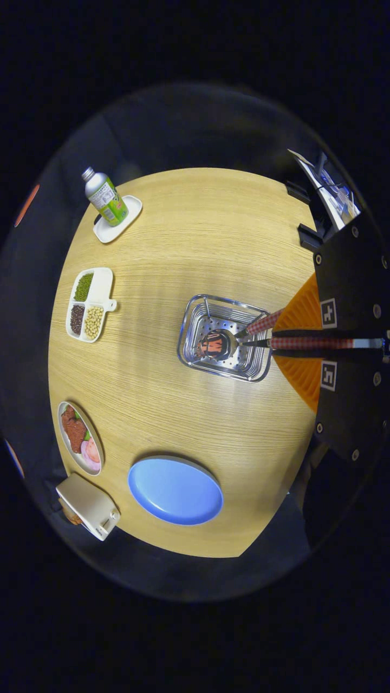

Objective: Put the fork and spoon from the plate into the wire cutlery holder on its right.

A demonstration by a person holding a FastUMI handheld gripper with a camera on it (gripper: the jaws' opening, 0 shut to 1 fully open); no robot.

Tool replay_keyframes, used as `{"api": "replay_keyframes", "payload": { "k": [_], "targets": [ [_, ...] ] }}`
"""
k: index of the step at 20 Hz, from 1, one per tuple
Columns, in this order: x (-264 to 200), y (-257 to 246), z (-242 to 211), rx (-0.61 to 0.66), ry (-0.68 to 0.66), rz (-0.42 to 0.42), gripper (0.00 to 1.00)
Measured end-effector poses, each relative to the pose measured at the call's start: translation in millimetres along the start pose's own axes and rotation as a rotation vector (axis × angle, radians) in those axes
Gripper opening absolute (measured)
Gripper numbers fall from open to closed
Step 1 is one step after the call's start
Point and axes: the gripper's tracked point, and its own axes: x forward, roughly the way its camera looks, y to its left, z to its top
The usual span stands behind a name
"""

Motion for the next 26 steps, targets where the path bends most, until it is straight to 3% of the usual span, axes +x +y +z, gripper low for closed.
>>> {"api": "replay_keyframes", "payload": {
  "k": [6, 12, 14, 18, 22, 26],
  "targets": [
    [9, 6, 10, 0.054, 0.061, 0.042, 0.1],
    [-8, 10, 28, 0.147, -0.052, 0.097, 0.16],
    [-24, 16, 41, 0.185, -0.151, 0.139, 0.16],
    [-74, 30, 73, 0.182, -0.405, 0.213, 0.26],
    [-141, 40, 106, 0.199, -0.688, 0.256, 0.45],
    [-208, 27, 133, 0.209, -0.953, 0.194, 0.71]
  ]
}}
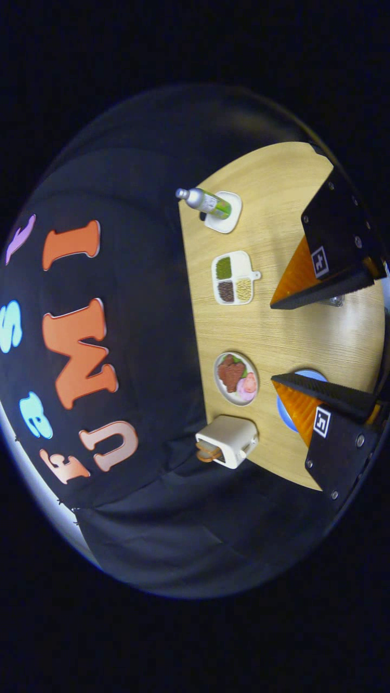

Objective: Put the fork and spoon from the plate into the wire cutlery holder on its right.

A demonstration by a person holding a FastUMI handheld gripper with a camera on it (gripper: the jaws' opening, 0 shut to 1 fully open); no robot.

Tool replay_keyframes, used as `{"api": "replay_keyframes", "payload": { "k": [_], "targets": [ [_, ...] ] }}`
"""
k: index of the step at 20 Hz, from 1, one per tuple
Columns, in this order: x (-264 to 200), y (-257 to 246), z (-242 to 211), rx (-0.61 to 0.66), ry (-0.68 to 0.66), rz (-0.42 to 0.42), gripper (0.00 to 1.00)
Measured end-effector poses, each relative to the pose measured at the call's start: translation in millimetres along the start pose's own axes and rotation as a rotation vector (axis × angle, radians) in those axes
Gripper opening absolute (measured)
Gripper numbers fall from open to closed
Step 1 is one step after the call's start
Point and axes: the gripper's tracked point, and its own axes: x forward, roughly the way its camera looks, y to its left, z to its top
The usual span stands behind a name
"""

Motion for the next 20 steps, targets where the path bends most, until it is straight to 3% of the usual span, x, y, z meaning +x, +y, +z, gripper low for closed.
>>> {"api": "replay_keyframes", "payload": {
  "k": [3, 10, 20],
  "targets": [
    [-22, 6, 55, -0.055, -0.197, -0.046, 0.88],
    [-63, 25, 123, -0.142, -0.455, -0.097, 0.96],
    [-62, 55, 142, -0.128, -0.513, -0.06, 0.97]
  ]
}}
